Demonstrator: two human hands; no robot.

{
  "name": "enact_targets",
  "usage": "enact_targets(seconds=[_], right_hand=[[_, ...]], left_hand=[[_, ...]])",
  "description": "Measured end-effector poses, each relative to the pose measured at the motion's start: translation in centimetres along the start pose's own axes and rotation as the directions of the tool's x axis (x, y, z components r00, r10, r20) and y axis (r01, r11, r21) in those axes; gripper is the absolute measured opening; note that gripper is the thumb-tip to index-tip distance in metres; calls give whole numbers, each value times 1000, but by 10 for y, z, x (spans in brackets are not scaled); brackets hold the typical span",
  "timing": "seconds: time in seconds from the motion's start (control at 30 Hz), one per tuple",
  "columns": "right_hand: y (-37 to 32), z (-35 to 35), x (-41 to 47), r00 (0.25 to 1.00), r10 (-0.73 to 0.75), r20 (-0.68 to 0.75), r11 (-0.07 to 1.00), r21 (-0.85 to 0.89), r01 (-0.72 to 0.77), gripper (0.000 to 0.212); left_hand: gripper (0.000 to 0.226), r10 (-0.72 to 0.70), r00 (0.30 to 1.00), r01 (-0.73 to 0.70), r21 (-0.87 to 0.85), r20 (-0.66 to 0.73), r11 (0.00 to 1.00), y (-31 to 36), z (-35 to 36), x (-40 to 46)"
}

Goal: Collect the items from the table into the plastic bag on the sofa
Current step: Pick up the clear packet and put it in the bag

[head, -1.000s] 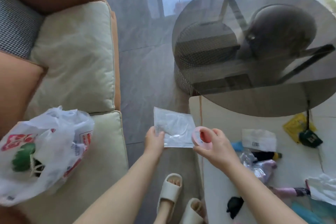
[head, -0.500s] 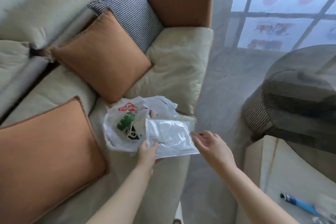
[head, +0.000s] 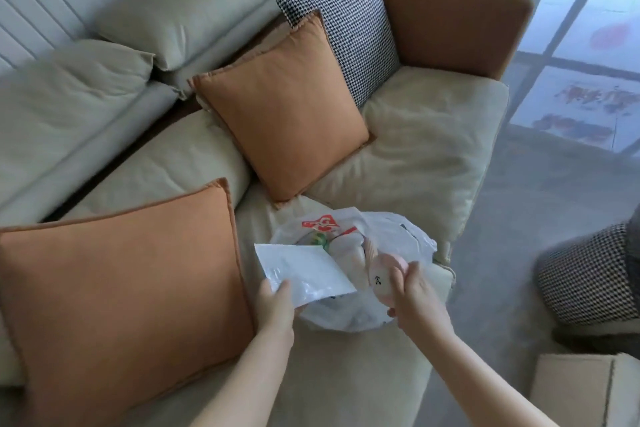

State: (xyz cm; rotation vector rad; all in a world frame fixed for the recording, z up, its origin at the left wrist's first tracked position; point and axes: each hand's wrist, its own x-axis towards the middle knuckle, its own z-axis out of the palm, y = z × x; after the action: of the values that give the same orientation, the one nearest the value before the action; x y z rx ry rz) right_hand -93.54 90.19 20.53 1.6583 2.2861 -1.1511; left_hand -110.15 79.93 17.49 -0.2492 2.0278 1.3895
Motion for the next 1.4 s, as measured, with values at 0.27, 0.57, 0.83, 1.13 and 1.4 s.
enact_targets(seconds=[0.27,0.57,0.83,1.13,1.4], right_hand=[[-33,7,69,999,27,-18,992,-123,-29,16],[-30,16,99,986,95,-134,988,-107,-110,12],[-27,42,114,998,15,65,966,-259,2,38],[-2,25,121,993,-114,-41,756,-651,60,52],[21,36,104,995,-98,11,844,-530,89,63]], left_hand=[[19,-80,951,104,-65,300,992,-3,30,56],[21,-164,912,150,66,376,986,-9,29,80],[11,-125,916,-218,732,382,645,-15,39,99],[90,180,975,-198,886,133,420,-14,23,131],[54,123,970,-231,631,210,741,-11,32,112]])
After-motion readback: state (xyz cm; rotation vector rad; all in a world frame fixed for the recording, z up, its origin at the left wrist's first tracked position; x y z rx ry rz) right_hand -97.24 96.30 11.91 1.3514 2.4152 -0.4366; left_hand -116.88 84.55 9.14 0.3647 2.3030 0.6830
